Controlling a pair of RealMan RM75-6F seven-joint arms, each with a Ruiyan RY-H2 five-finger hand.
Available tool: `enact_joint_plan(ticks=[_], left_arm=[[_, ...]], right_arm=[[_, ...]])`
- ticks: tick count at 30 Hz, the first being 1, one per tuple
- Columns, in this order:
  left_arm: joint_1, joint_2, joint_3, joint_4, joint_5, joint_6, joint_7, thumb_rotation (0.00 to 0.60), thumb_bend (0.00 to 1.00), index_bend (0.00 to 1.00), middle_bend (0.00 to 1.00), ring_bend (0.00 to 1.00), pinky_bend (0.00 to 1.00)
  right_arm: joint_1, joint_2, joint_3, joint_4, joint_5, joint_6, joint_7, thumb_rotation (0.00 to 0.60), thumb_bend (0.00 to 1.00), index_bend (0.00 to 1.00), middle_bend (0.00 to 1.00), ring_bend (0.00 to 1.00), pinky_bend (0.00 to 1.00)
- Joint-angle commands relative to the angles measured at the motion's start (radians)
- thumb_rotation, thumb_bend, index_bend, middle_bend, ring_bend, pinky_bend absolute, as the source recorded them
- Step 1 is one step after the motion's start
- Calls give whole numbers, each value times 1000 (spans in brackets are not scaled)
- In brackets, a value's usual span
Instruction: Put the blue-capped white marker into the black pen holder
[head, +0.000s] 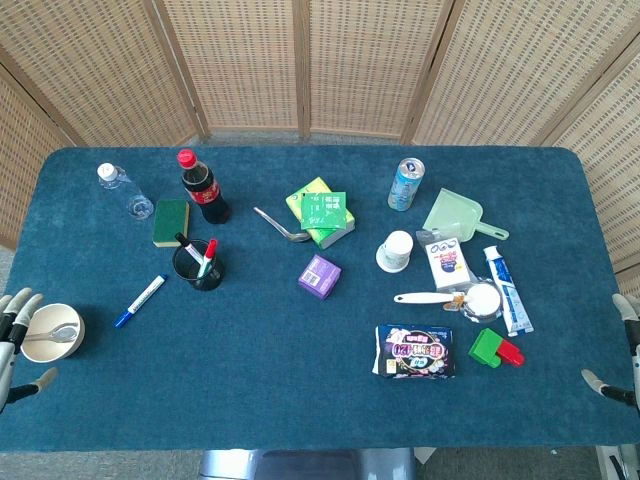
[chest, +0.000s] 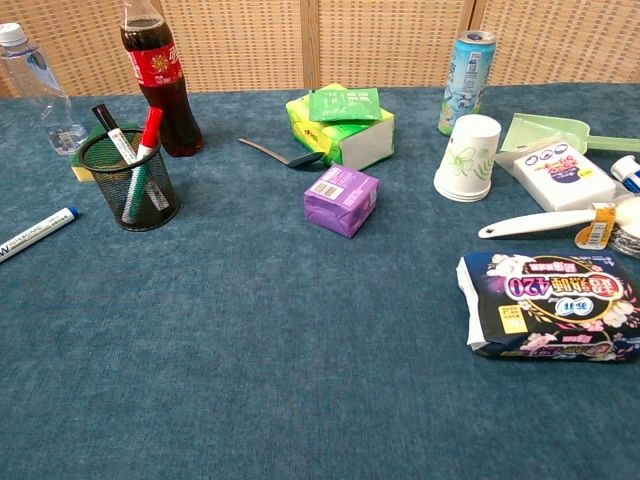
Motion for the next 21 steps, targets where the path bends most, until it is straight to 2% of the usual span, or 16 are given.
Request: enact_joint_plan(ticks=[1,12,17,20,21], left_arm=[[1,1,0,1,0,1,-3,600,187,0,0,0,0],[10,16,-7,11,-8,12,-54,600,186,0,0,0,0],[-11,8,-31,39,-15,0,-107,600,187,5,0,0,0],[-38,-6,-54,62,-42,-35,-146,600,190,112,0,0,0],[-51,-9,-62,68,-60,-59,-159,600,199,184,0,0,0]], right_arm=[[-2,0,0,1,-5,8,6,600,0,40,0,0,0],[-2,0,-3,6,-14,9,26,600,0,42,0,0,0],[-1,2,-2,7,-9,4,44,600,0,50,0,0,0],[0,5,-4,8,-5,-4,56,600,0,55,0,0,0],[1,6,-4,8,-4,-6,60,600,0,56,0,0,0]])
